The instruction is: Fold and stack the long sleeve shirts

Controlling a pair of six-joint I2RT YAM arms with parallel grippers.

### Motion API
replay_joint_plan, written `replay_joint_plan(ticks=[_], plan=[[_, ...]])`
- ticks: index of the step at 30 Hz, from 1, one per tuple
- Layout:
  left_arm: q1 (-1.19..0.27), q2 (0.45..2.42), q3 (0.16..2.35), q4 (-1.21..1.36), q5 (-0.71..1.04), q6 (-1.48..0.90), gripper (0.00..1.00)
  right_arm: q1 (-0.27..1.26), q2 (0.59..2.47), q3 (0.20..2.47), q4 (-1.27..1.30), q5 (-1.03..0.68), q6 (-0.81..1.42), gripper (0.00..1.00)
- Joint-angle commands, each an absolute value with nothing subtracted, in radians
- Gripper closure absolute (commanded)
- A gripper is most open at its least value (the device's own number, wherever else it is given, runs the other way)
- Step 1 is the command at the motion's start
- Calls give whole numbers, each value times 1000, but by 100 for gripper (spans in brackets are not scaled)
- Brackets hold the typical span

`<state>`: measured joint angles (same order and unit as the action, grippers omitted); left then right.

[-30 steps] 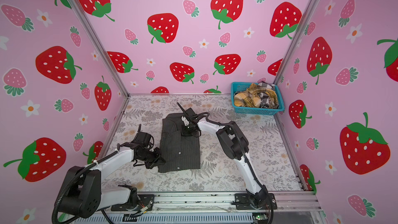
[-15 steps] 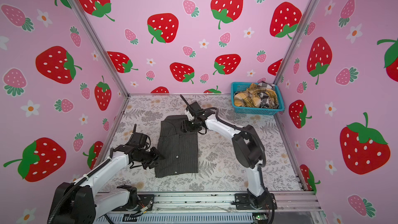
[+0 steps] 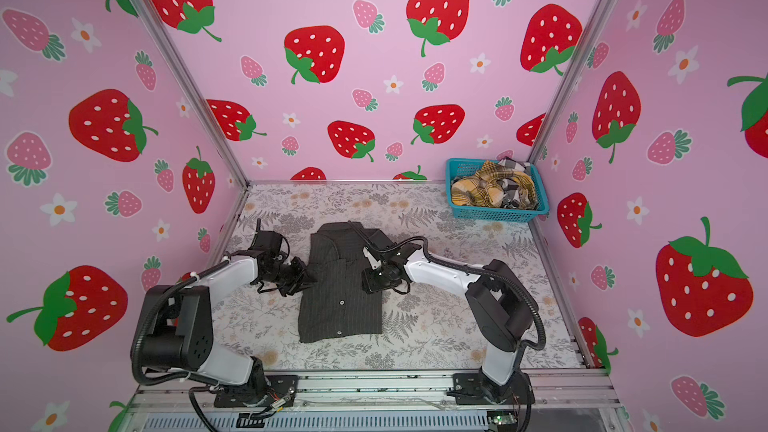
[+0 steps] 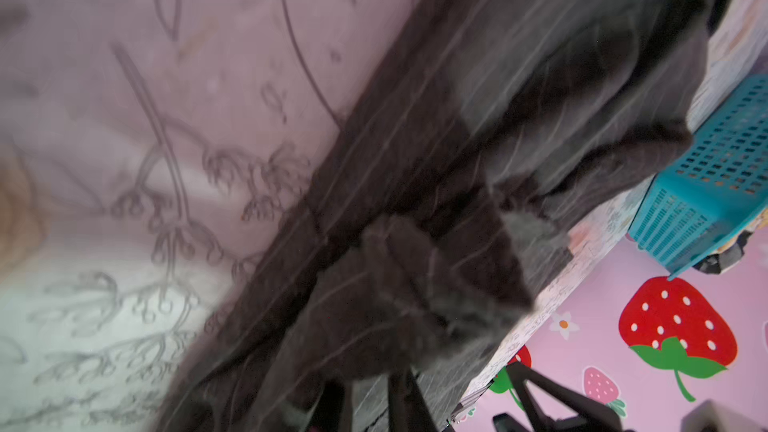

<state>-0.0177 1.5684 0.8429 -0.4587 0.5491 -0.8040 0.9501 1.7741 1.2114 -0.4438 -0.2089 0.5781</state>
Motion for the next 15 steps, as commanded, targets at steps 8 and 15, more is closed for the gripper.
replay_joint_plan(ticks=[8,15], plan=[[24,1748,865,-429,506,-755,87,988,1872,1248,-431,-160,604,47],[12,1763,849,-392,498,-767,87,964,1942,1202,-438,-113,653,53]])
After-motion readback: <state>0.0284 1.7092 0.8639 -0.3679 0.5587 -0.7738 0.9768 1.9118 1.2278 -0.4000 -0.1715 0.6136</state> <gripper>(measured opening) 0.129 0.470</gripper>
